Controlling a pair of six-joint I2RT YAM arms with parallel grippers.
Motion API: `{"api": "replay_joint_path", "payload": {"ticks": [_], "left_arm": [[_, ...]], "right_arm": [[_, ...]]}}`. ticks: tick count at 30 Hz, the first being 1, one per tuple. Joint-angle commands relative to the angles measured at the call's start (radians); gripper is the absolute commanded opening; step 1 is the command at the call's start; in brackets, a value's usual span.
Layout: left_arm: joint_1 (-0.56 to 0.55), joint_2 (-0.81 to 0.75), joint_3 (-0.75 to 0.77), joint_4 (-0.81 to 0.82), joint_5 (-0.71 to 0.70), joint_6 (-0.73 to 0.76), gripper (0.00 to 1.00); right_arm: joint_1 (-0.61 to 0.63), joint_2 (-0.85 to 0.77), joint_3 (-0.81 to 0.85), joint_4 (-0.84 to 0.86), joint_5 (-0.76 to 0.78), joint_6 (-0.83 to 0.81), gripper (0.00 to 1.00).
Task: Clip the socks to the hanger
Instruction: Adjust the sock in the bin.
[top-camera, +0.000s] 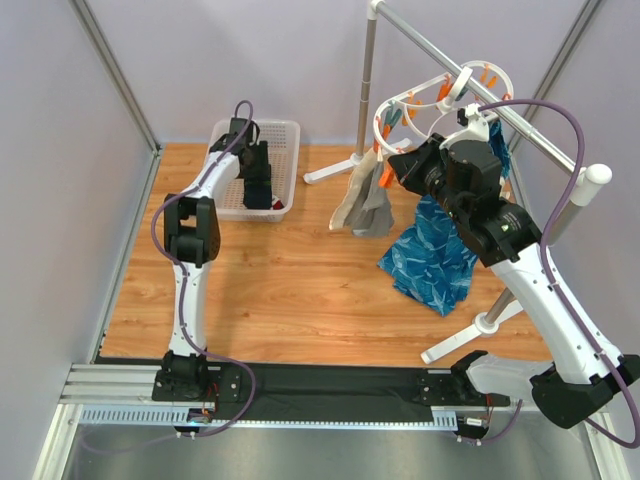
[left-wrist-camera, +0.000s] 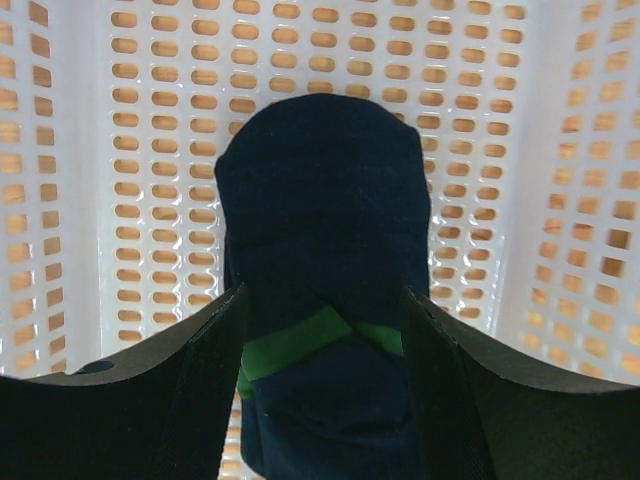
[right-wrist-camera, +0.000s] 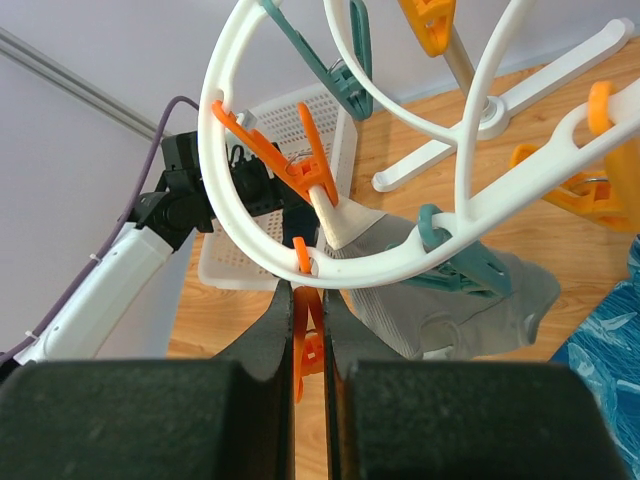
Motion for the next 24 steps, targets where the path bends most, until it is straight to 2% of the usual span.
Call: {"api": "replay_joint_path", "payload": {"ticks": [1,5,7,11,14,18,23,24], "left_arm": [[0.008,0.004,0.062,0.055,0.006,0.028,0.69],[0.009,0.002,0.05,0.066,-0.063,-0.004,0.68],[0.009,-0.008,0.01,0.11,-0.06,0.005,0.68],[0.009,0.021,0.043,0.078,-0.066,0.013,0.69],[0.014,0.002,0.005,0.098,-0.086,-0.014,0.68],[0.015,-0.051,-0.108,0.204,-0.122,-0.027,0.69],[0.017,0.04,0.032,0.086,-0.12,-0.039,0.68],[0.02,0.046,0.033,0.087,-0.075,-0.041,0.67]], "right_arm": [[0.003,0.02,-0.016,-0.025,-0.072,-0.008,0.0],[0.005,0.023,-0.018,-0.025,-0.08,-0.004,0.0],[0.005,0.025,-0.021,-0.027,-0.08,-0.004,0.0],[0.005,0.03,-0.02,-0.022,-0.086,0.0,0.0],[0.005,0.033,-0.019,-0.02,-0.086,0.002,0.0],[0.005,0.036,-0.019,-0.022,-0.089,0.003,0.0],[0.005,0.037,-0.024,-0.014,-0.092,0.009,0.0],[0.005,0.037,-0.024,-0.013,-0.094,0.009,0.0]]}}
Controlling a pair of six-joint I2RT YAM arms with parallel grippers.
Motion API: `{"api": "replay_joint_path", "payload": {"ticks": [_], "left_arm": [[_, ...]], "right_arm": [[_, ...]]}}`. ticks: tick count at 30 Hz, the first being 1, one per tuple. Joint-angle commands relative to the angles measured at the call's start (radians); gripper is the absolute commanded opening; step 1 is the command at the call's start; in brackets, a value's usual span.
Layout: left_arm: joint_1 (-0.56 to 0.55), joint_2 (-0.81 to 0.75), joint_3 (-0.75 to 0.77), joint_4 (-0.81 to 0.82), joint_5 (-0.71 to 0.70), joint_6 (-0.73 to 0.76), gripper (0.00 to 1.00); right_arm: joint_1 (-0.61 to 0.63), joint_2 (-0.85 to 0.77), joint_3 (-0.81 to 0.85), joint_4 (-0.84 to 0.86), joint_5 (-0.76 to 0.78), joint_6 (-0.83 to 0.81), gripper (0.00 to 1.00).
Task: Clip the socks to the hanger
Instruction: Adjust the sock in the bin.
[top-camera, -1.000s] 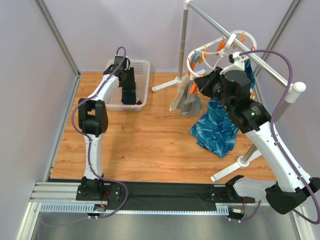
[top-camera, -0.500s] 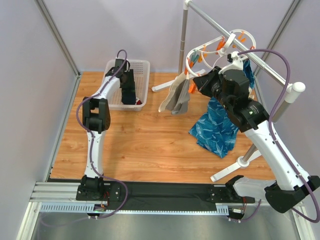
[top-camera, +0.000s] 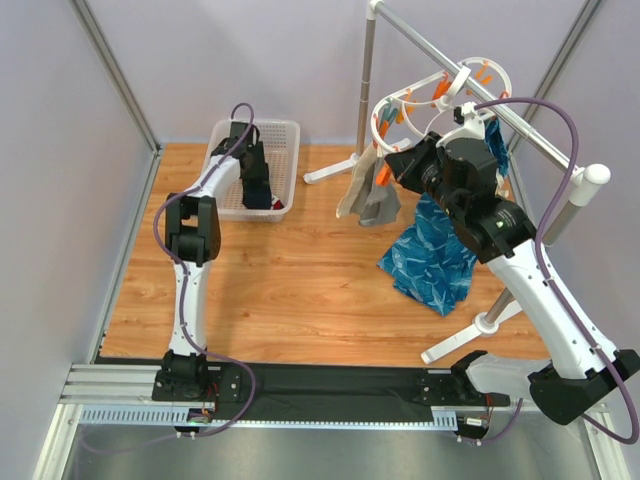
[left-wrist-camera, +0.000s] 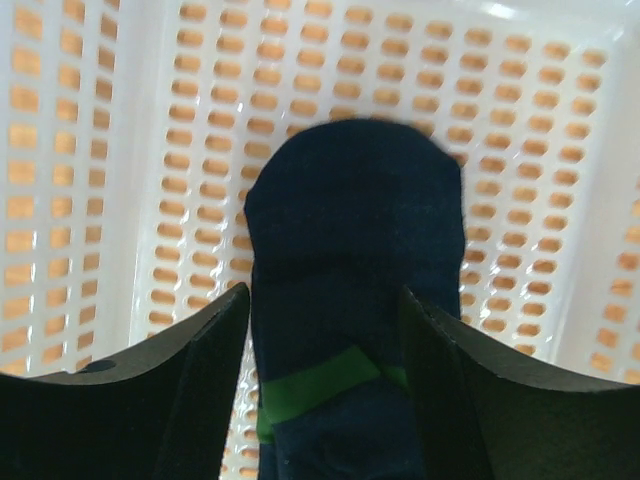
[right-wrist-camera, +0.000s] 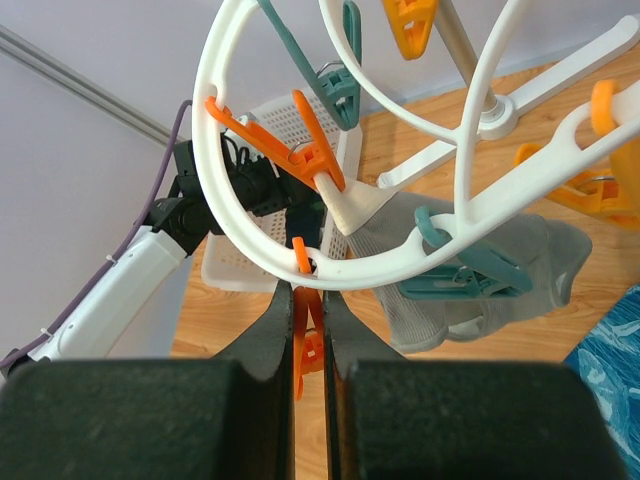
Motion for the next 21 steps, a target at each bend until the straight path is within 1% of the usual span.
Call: {"api": "replay_joint_path", "payload": {"ticks": [1,4,6,8,10,11,13,15,18,21], "left_arm": [[0.013,0.02,0.072,-0.008,0.055,-0.032,0.62],[0.014,0.01,0.037,0.021,0.094,-0.044,0.52],[0.019,0.01,0.031,0.055,0.135,-0.043,0.49],[0.024,0.01,0.04,0.072,0.147,-0.026,0.23],[0.024,-0.015,0.042,0.08,0.17,-0.011,0.03],[0.024,-0.033,0.023,0.104,0.181,-0.007,0.0],[0.024,-0.099,-0.001,0.12,0.21,-0.007,0.0],[0.024,-0.16,-0.062,0.162,0.241,-0.012,0.0],[0.024,-0.303,-0.116,0.167,0.279,-0.015,0.0],[0.021,-0.392,-0.167,0.167,0.308,0.003,0.0]], "right_arm": [[0.01,0.016,-0.021,-0.039,-0.077,0.005,0.0],[0.01,0.017,-0.023,-0.041,-0.076,0.004,0.0],[0.01,0.017,-0.021,-0.039,-0.082,0.005,0.0],[0.01,0.017,-0.021,-0.041,-0.082,0.005,0.0],[0.01,0.017,-0.018,-0.046,-0.079,0.002,0.0],[0.01,0.017,-0.016,-0.049,-0.076,0.002,0.0],[0.01,0.016,-0.018,-0.052,-0.071,0.002,0.0],[0.01,0.013,-0.024,-0.039,-0.073,0.002,0.0],[0.01,0.017,-0.023,-0.039,-0.073,-0.002,0.0],[0.01,0.017,-0.026,-0.038,-0.073,-0.004,0.0]]}}
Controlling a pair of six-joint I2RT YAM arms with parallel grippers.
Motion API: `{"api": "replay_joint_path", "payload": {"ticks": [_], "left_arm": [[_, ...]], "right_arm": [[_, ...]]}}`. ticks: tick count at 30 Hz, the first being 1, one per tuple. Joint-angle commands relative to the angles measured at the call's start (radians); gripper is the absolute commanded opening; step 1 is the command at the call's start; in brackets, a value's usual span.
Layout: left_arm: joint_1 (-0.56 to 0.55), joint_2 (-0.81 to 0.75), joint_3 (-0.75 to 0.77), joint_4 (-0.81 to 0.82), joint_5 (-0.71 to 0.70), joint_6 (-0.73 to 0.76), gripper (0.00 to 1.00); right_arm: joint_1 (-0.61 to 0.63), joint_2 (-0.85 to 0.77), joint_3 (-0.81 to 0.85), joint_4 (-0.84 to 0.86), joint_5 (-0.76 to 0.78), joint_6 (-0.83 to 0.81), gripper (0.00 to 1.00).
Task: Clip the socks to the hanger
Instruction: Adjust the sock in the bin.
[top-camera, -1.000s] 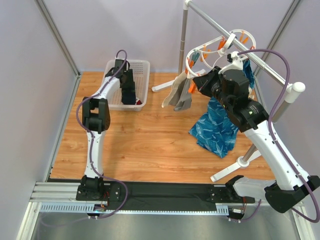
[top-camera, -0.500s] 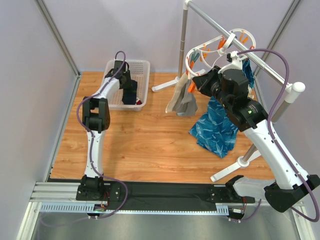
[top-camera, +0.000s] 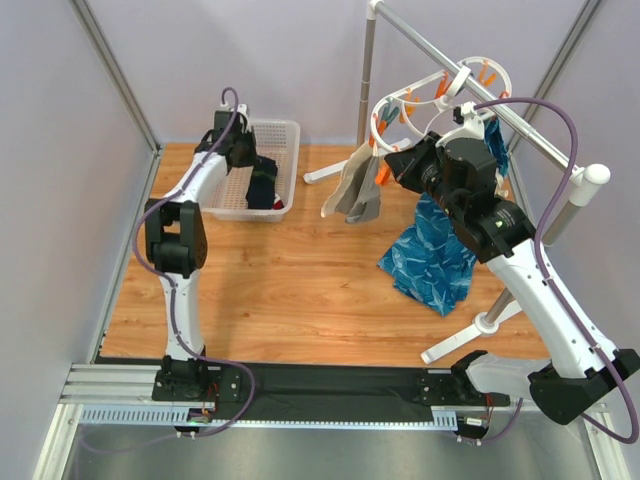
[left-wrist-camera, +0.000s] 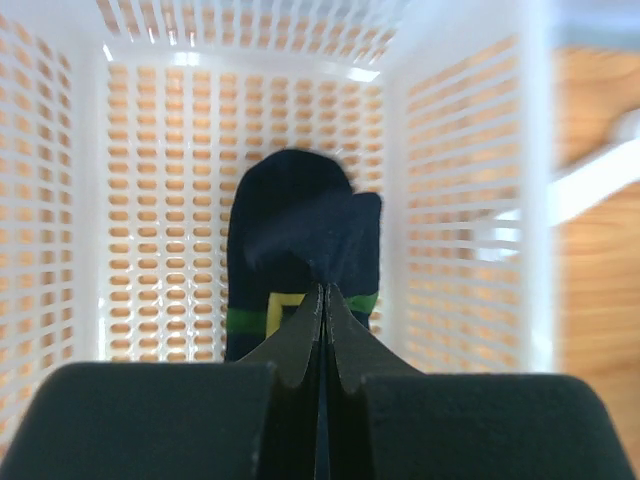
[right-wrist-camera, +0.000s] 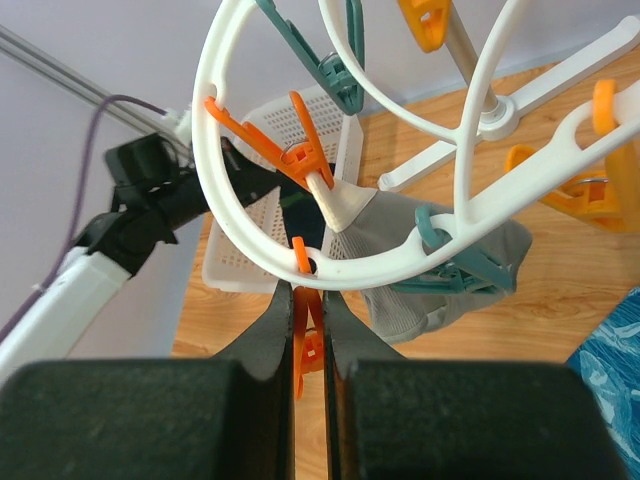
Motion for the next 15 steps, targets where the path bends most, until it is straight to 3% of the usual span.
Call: {"api": "replay_joint_path", "payload": {"ticks": [1,8,15], "left_arm": [[0.002,-0.242,-0.024,0.076,0.054,0.016,0.0],[0.002,-0.367,-0.093,0.037,0.092,-0.008,0.0],[0.002,-0.462,-0.18,0.109,0.332,-0.014,0.0]], "right_arm": [[0.01,0.016,-0.021,-0.046,-0.07,-0.006,0.0],[0.01,0.015,-0.019,-0.045,-0.072,-0.003,0.0],[0.01,0.013,-0.015,-0.045,-0.09,-0.017,0.0]]}}
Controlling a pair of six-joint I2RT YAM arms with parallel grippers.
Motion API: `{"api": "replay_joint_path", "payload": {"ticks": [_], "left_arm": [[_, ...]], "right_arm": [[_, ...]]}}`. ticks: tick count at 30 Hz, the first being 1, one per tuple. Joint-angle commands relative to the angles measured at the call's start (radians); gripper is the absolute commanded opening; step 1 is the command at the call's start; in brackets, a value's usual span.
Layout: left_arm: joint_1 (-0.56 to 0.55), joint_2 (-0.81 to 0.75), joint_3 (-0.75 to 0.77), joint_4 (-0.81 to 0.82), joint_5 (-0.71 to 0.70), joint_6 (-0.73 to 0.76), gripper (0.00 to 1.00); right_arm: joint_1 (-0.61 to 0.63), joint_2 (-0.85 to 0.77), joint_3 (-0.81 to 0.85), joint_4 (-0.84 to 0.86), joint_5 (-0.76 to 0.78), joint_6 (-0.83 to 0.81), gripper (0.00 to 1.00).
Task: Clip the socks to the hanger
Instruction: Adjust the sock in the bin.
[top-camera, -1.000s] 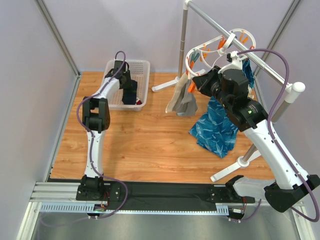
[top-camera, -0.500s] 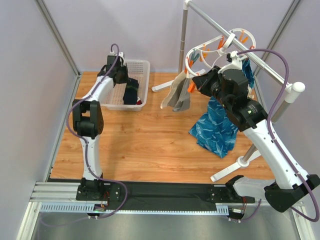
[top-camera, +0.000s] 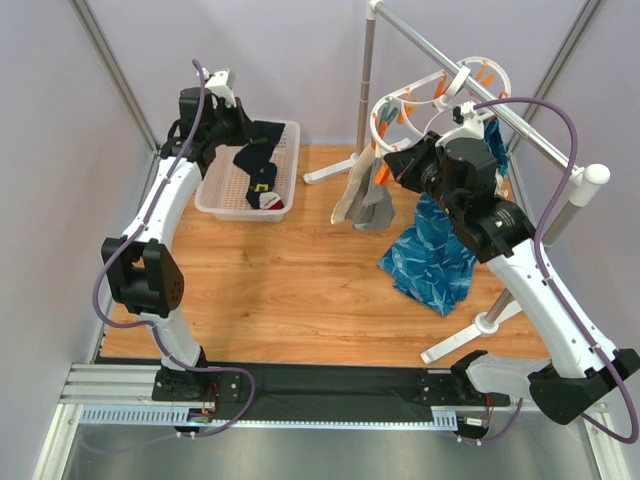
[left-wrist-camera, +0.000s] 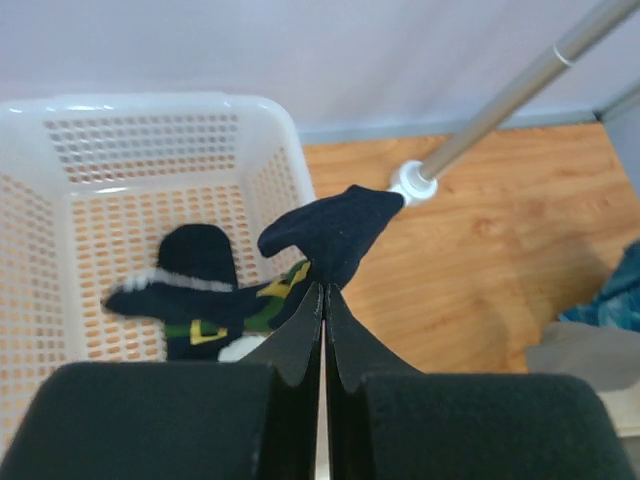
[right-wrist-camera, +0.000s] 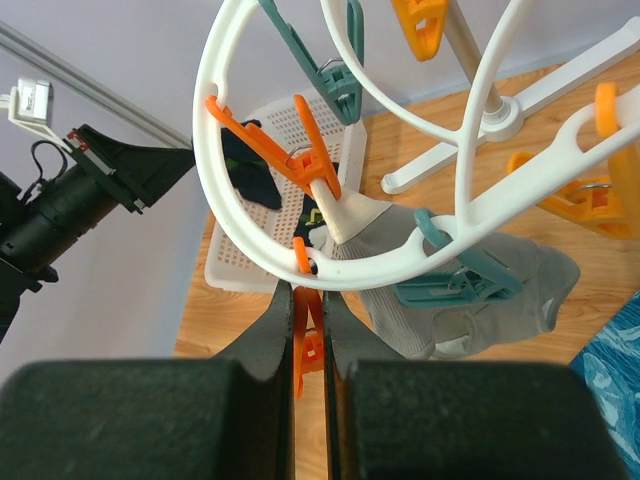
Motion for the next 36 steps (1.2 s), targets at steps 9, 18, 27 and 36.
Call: {"api": "replay_joint_path", "payload": {"ticks": [9,18,27,36], "left_arm": [[0.001,-0.105,-0.104,0.137,0.357,-0.066,0.0],[0.001,-0.084,-0.021,0.041,0.163,-0.024,0.0],[0.0,0.019,0.154,-0.14,-0.132,0.043,0.0],[-0.003,0.051,0.055,-0.128,-0.313,-0.301,0.0]], "right_arm": [[0.01,0.005,-0.018,-0.04,-0.106,-0.024,0.0],[0.01,0.002,-0.021,-0.045,-0.098,-0.025,0.0],[0.008,0.011,-0.016,-0.045,-0.102,-0.019,0.0],[0.008,0.02,-0.013,-0.042,-0.103,-0.017,0.0]]}}
